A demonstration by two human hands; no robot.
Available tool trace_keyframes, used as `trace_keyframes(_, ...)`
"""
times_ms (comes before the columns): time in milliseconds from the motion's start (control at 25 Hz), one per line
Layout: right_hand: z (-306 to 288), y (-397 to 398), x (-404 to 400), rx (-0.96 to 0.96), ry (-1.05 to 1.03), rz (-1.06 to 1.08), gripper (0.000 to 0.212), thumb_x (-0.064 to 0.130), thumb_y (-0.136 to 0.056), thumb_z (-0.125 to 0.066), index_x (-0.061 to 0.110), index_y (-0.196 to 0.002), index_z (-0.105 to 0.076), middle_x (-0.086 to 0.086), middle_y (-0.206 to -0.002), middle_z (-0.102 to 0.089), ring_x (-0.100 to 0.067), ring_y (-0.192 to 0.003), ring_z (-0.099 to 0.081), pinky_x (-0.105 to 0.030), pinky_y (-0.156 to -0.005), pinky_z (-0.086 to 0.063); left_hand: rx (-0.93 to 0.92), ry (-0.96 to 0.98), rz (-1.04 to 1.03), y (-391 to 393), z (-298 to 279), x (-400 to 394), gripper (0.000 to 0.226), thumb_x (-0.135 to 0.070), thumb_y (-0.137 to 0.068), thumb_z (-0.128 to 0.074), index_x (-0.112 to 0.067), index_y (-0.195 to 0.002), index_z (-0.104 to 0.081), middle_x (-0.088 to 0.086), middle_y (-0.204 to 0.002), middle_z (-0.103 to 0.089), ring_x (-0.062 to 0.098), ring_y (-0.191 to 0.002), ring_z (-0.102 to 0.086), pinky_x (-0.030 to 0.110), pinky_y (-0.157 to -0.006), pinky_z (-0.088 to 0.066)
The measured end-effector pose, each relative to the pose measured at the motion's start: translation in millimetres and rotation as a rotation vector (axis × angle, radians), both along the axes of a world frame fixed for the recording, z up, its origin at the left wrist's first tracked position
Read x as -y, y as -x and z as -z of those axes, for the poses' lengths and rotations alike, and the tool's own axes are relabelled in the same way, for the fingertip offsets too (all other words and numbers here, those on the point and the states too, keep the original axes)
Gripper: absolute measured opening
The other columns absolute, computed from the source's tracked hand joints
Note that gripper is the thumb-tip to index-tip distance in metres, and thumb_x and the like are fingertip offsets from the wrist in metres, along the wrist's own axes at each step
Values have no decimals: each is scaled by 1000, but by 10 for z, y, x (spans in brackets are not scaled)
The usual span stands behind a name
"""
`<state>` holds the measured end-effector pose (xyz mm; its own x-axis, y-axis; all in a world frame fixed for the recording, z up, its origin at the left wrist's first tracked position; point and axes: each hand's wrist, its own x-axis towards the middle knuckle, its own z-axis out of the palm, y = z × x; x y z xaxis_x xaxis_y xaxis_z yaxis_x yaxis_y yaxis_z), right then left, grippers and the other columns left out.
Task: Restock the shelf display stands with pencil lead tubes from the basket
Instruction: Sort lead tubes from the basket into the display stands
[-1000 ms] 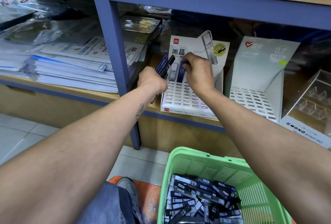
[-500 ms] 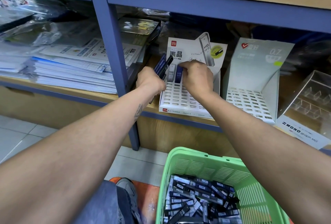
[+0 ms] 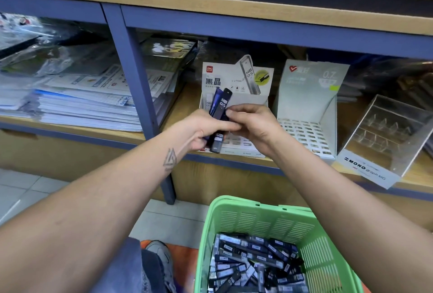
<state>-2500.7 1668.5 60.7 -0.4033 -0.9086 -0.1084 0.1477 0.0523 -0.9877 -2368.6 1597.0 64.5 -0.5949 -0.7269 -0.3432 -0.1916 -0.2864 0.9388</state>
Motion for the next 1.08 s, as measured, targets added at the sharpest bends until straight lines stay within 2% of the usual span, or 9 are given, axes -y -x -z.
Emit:
trace_keyframes(120,-11,23,-18,27,9,50,4,-4,-86,-72,1,-87,-72,-11,-80,-75,-22,-77,-74,-28,-68,-60,-57,-72,17,-49,-8,31,22,3,-78,-82,-6,-92,-68,5,-61,-69,13,-51,-65,25,-49,-52)
trace_keyframes(240,-32,7,-34,-22,-44,-17,8,4,-84,-79,5,-89,-73,-8,-81,-76,-19,-72,-74,-26,-60,-57,-19,2,32,-64,17,64,22,0,-77,-84,-6,-91,-68,4,-59,-67,13,-49,-63,24,-48,-49)
trace_keyframes(400,-55,39,1,-2,-44,5,9,-6,-84,-72,2,-87,-72,-10,-78,-76,-20,-71,-74,-28,-60,-58,-75,-4,58,-53,25,65,23,-3,-76,-84,-7,-94,-69,3,-65,-71,12,-56,-68,23,-51,-53)
trace_keyframes(520,-59,79,25,-20,-31,67,12,-8,-87,-68,3,-84,-72,-10,-76,-74,-20,-70,-72,-28,-63,-60,-148,-41,86,-73,4,99,40,-12,-72,-83,-3,-108,-70,11,-88,-75,22,-79,-72,31,-66,-61)
trace_keyframes(600,-50,91,48,-30,6,80,10,-6,-87,-70,3,-86,-72,-10,-78,-73,-20,-71,-71,-28,-66,-61,-146,-32,102,-90,-4,134,42,-7,-77,-80,0,-117,-68,17,-104,-74,28,-96,-73,40,-85,-61)
trace_keyframes(680,-52,67,72,-12,67,71,9,-5,-88,-71,3,-91,-73,-11,-83,-74,-20,-74,-71,-26,-69,-60,-130,-3,93,-96,-7,151,40,-1,-80,-79,0,-119,-68,18,-108,-74,30,-101,-72,44,-91,-59)
trace_keyframes(880,26,-38,27,164,-9,-74,33,20,-90,-76,5,-114,-59,-14,-94,-74,-30,-87,-75,-39,-76,-62,-256,43,-155,-57,-8,181,32,4,-76,-82,-4,-105,-73,14,-100,-77,30,-96,-74,41,-85,-61)
trace_keyframes(1000,77,-143,-2,225,-35,-199,34,-3,-85,-75,1,-110,-53,-22,-90,-74,-41,-84,-75,-38,-70,-64,-313,26,-262,-36,4,163,25,5,-79,-80,-8,-99,-72,13,-97,-76,30,-91,-73,46,-85,-61)
trace_keyframes(1080,83,-177,45,179,-21,-149,32,-12,-83,-72,0,-107,-55,-20,-84,-73,-35,-76,-75,-33,-66,-63,-301,27,-293,-38,-7,149,24,1,-82,-80,-7,-102,-71,14,-96,-75,29,-83,-72,42,-75,-61)
